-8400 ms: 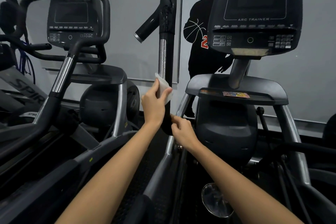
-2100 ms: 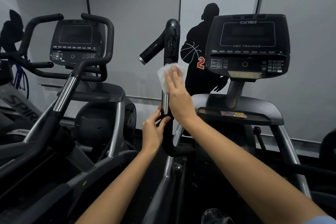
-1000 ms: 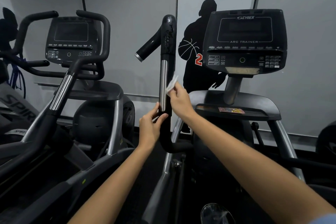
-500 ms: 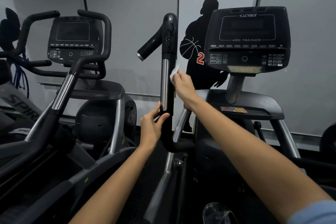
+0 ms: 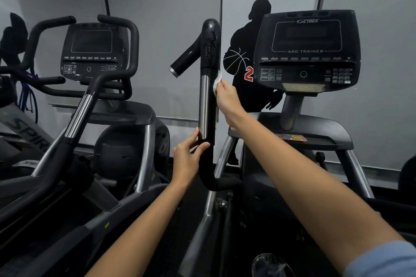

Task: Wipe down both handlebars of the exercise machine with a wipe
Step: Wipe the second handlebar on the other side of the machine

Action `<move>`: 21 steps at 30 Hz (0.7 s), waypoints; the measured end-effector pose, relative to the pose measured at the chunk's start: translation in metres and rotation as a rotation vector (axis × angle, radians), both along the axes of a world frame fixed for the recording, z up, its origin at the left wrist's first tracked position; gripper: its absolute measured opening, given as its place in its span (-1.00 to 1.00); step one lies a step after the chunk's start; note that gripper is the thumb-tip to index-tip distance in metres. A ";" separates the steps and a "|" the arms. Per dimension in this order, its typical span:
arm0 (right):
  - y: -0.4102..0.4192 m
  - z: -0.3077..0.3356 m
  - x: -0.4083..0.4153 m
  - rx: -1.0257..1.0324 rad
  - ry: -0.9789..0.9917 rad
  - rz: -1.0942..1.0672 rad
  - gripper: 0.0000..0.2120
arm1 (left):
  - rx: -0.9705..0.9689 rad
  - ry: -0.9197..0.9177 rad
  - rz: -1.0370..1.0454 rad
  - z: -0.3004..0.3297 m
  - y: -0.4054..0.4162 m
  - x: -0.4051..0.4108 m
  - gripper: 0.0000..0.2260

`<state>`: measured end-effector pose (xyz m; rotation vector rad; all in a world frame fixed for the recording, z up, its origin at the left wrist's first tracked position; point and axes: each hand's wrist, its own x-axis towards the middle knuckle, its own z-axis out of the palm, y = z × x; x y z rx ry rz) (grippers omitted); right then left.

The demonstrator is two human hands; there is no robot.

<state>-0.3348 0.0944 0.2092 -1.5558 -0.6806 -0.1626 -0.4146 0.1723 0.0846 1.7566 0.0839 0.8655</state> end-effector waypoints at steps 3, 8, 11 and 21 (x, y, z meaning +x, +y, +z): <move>-0.003 -0.019 0.001 -0.032 0.068 -0.019 -0.67 | -0.014 -0.002 -0.002 0.000 -0.001 0.000 -0.51; -0.001 -0.028 0.003 -0.046 0.154 -0.002 -0.69 | -0.029 -0.011 -0.005 0.000 -0.001 0.000 -0.52; 0.001 0.003 0.000 0.006 0.081 -0.032 -0.66 | -0.027 -0.013 -0.017 -0.001 0.000 0.000 -0.51; -0.001 -0.042 -0.031 -0.299 -0.421 -0.212 -0.49 | -0.065 -0.035 -0.041 -0.004 0.002 0.002 -0.52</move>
